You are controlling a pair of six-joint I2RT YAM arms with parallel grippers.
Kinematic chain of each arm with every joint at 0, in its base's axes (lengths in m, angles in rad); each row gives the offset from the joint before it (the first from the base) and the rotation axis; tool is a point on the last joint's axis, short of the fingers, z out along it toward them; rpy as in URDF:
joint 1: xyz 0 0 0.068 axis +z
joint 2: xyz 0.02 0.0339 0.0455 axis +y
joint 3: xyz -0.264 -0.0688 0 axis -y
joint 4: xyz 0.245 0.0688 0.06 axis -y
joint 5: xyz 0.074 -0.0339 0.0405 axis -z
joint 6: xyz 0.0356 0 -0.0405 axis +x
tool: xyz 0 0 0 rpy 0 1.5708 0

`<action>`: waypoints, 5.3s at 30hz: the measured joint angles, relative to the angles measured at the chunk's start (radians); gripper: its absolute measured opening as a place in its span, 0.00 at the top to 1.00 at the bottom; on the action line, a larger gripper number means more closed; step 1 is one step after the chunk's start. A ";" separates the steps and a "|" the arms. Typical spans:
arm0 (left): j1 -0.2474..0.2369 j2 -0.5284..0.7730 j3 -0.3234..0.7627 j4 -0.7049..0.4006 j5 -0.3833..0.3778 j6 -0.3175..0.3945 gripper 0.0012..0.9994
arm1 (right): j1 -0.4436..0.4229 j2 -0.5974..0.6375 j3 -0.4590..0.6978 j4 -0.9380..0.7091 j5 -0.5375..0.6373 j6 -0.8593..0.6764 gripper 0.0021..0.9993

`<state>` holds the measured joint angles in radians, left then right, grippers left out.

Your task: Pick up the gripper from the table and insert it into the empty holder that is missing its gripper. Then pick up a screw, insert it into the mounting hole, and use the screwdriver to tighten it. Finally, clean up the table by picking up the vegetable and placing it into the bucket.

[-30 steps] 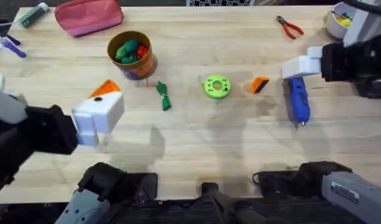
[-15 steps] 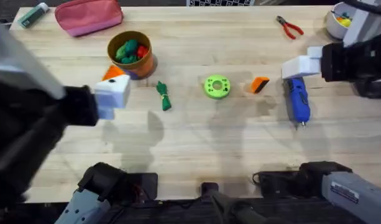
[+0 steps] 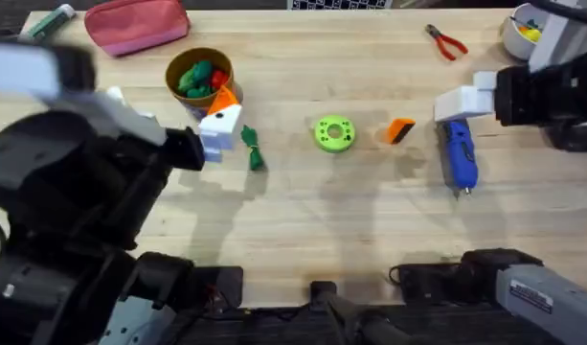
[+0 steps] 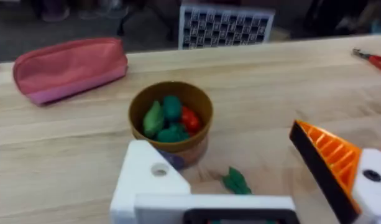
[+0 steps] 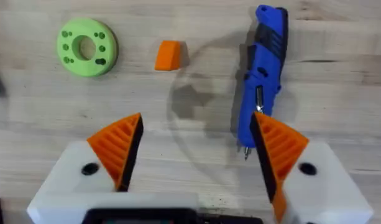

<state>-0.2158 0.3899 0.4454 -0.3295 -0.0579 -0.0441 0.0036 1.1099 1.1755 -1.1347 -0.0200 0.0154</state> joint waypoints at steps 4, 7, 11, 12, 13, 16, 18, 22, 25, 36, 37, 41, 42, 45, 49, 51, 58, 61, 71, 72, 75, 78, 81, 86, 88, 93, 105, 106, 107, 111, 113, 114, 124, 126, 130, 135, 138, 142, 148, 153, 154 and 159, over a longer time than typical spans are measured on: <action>0.111 -0.063 -0.064 0.052 0.242 0.057 0.01 | 0.000 0.000 0.000 0.000 0.000 0.000 0.01; 0.165 -0.104 -0.121 0.089 0.417 0.103 0.01 | 0.000 0.000 0.000 0.000 0.000 0.000 0.01; 0.195 -0.165 -0.213 0.134 0.564 0.129 0.01 | 0.000 0.000 0.000 0.000 0.000 0.000 0.01; 0.196 -0.188 -0.238 0.148 0.593 0.133 0.01 | 0.000 0.000 0.000 0.000 0.000 0.000 0.01; 0.196 -0.215 -0.265 0.159 0.622 0.135 0.01 | 0.000 0.000 0.000 0.000 0.000 0.000 0.01; 0.196 -0.287 -0.332 0.192 0.691 0.131 0.01 | 0.000 0.000 0.000 0.000 0.000 0.000 0.01; 0.196 -0.327 -0.375 0.222 0.734 0.113 0.01 | 0.000 0.000 0.000 0.000 0.000 0.000 0.01; 0.196 -0.379 -0.433 0.273 0.825 0.090 0.01 | 0.000 0.000 0.000 0.000 0.000 0.000 0.01; 0.196 -0.381 -0.437 0.260 0.870 0.078 0.01 | 0.000 0.000 0.000 0.000 0.000 0.000 0.01; 0.196 -0.381 -0.435 0.239 1.007 0.066 0.01 | 0.000 0.000 0.000 0.000 0.000 0.000 0.01; 0.196 -0.381 -0.435 0.237 1.016 0.066 0.01 | 0.000 0.000 0.000 0.000 0.000 0.000 0.01; 0.196 -0.381 -0.435 0.235 1.038 0.071 0.01 | 0.000 0.000 0.000 0.000 0.000 0.000 0.01; 0.196 -0.381 -0.435 0.235 1.040 0.071 0.01 | 0.000 0.000 0.000 0.000 0.000 0.000 0.01; 0.196 -0.381 -0.435 0.232 1.054 0.072 0.01 | 0.000 0.000 0.000 0.000 0.000 0.000 0.01; 0.196 -0.381 -0.435 0.229 1.077 0.069 0.01 | 0.000 0.000 0.000 0.000 0.000 0.000 0.01; 0.196 -0.381 -0.435 0.227 1.093 0.066 0.01 | 0.000 0.000 0.000 0.000 0.000 0.000 0.01; 0.196 -0.381 -0.435 0.224 1.114 0.063 0.01 | 0.000 0.000 0.000 0.000 0.000 0.000 0.01; 0.196 -0.381 -0.435 0.224 1.114 0.063 0.01 | 0.000 0.000 0.000 0.000 0.000 0.000 0.01; 0.196 -0.381 -0.435 0.224 1.117 0.063 0.01 | 0.000 0.000 0.000 0.000 0.000 0.000 0.01; 0.196 -0.381 -0.435 0.224 1.117 0.063 0.01 | 0.000 0.000 0.000 0.000 0.000 0.000 0.01; 0.196 -0.381 -0.435 0.224 1.117 0.063 0.01 | 0.000 0.000 0.000 0.000 0.000 0.000 0.01; 0.196 -0.381 -0.435 0.224 1.117 0.063 0.01 | 0.000 0.000 0.000 0.000 0.000 0.000 0.01; 0.196 -0.381 -0.435 0.224 1.117 0.063 0.01 | 0.000 0.000 0.000 0.000 0.000 0.000 0.01; 0.196 -0.381 -0.435 0.224 1.117 0.063 0.01 | 0.000 0.000 0.000 0.001 0.000 0.000 0.01; 0.196 -0.381 -0.435 0.224 1.117 0.063 0.01 | 0.000 0.000 0.000 0.016 0.000 0.000 0.01; 0.196 -0.381 -0.435 0.224 1.117 0.063 0.01 | 0.000 0.000 0.000 0.036 -0.001 0.008 0.01; 0.196 -0.381 -0.435 0.224 1.117 0.063 0.01 | 0.109 0.164 0.164 -0.051 -0.018 0.100 0.01; 0.196 -0.381 -0.435 0.224 1.117 0.062 0.01 | 0.125 0.202 0.194 -0.075 -0.014 0.108 0.01; 0.196 -0.381 -0.435 0.224 1.117 0.062 0.01 | 0.140 0.241 0.225 -0.094 -0.003 0.117 0.01; 0.196 -0.381 -0.435 0.224 1.117 0.062 0.01 | 0.188 0.367 0.324 -0.165 0.070 0.177 0.01; 0.196 -0.381 -0.435 0.224 1.117 0.062 0.01 | 0.202 0.405 0.343 -0.159 0.094 0.210 0.00; 0.196 -0.381 -0.435 0.224 1.117 0.062 0.01 | 0.206 0.424 0.349 -0.156 0.104 0.230 0.01; 0.196 -0.381 -0.435 0.224 1.117 0.062 0.01 | 0.214 0.620 0.353 -0.162 0.113 0.337 0.01; 0.196 -0.381 -0.435 0.224 1.117 0.062 0.01 | 0.215 0.629 0.352 -0.157 0.112 0.339 0.02; 0.196 -0.381 -0.435 0.224 1.117 0.062 0.01 | 0.217 0.629 0.338 -0.144 0.110 0.339 0.02; 0.196 -0.381 -0.435 0.224 1.117 0.062 0.01 | 0.218 0.629 0.273 -0.068 0.071 0.296 0.03; 0.196 -0.381 -0.435 0.224 1.117 0.063 0.01 | 0.219 0.629 0.237 -0.034 0.056 0.275 0.03; 0.196 -0.381 -0.435 0.224 1.117 0.062 0.01 | 0.219 0.629 0.216 -0.026 0.048 0.259 0.07; 0.196 -0.381 -0.435 0.224 1.117 0.062 0.01 | 0.219 0.629 0.215 -0.032 0.048 0.218 0.18; 0.196 -0.381 -0.435 0.224 1.117 0.062 0.01 | 0.219 0.629 0.214 -0.044 0.049 0.188 0.22; 0.196 -0.381 -0.435 0.224 1.117 0.062 0.01 | 0.219 0.629 0.212 -0.039 0.049 0.185 0.22; 0.196 -0.381 -0.435 0.224 1.117 0.062 0.01 | 0.215 0.629 0.196 -0.031 0.048 0.171 0.27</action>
<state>-0.0196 0.0090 0.0101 -0.1059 1.0592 0.0181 0.2190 1.7386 1.3716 -1.1660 0.0284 0.1862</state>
